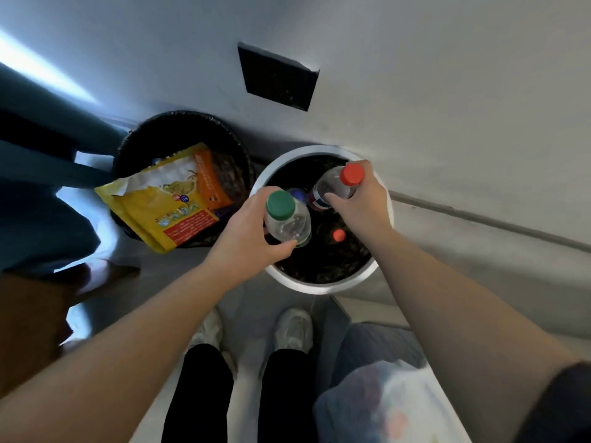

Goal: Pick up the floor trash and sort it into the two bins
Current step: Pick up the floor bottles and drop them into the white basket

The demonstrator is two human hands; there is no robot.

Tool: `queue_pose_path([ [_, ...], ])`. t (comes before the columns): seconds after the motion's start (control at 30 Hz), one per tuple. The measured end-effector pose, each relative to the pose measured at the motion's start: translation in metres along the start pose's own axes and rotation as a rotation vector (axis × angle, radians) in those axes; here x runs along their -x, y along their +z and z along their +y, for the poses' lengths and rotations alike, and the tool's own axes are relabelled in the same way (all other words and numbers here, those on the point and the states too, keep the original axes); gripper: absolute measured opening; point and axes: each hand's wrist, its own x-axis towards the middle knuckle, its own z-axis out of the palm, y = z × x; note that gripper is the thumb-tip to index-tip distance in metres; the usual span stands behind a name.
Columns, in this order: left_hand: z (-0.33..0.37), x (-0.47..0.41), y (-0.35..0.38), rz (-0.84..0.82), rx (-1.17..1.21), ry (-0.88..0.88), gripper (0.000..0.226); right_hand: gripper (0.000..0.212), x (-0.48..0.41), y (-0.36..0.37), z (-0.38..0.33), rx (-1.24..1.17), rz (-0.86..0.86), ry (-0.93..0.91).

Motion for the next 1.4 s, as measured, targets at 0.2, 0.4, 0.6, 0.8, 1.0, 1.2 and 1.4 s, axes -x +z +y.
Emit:
queue_pose_path([
  [0.2,-0.025,-0.024,0.033,-0.142,-0.169,0.032,0.069,0.053,-0.031,0.033,0.032,0.096,-0.032,-0.049],
  [0.4,-0.023,-0.052,0.065,-0.196,-0.228,0.112,0.069,0.032,-0.055,0.045,0.057,0.251,-0.082,-0.025],
  [0.6,-0.023,-0.048,0.079,-0.222,-0.204,0.157,0.068,0.038,-0.063,0.025,0.066,0.358,-0.200,-0.089],
  [0.8,-0.037,-0.044,0.080,-0.253,-0.321,0.065,0.065,0.040,-0.053,0.010,0.053,0.346,-0.302,-0.074],
  [1.0,-0.048,-0.061,0.096,-0.269,-0.463,-0.057,0.060,0.018,-0.010,-0.006,0.038,0.174,-0.457,-0.085],
  [1.2,-0.057,-0.063,0.106,-0.314,-0.551,-0.066,0.058,0.035,0.012,0.002,0.047,0.465,-0.518,-0.277],
  [1.4,-0.056,-0.071,0.089,-0.611,-1.117,-0.100,0.057,0.032,0.024,0.020,0.057,0.629,-0.534,-0.294],
])
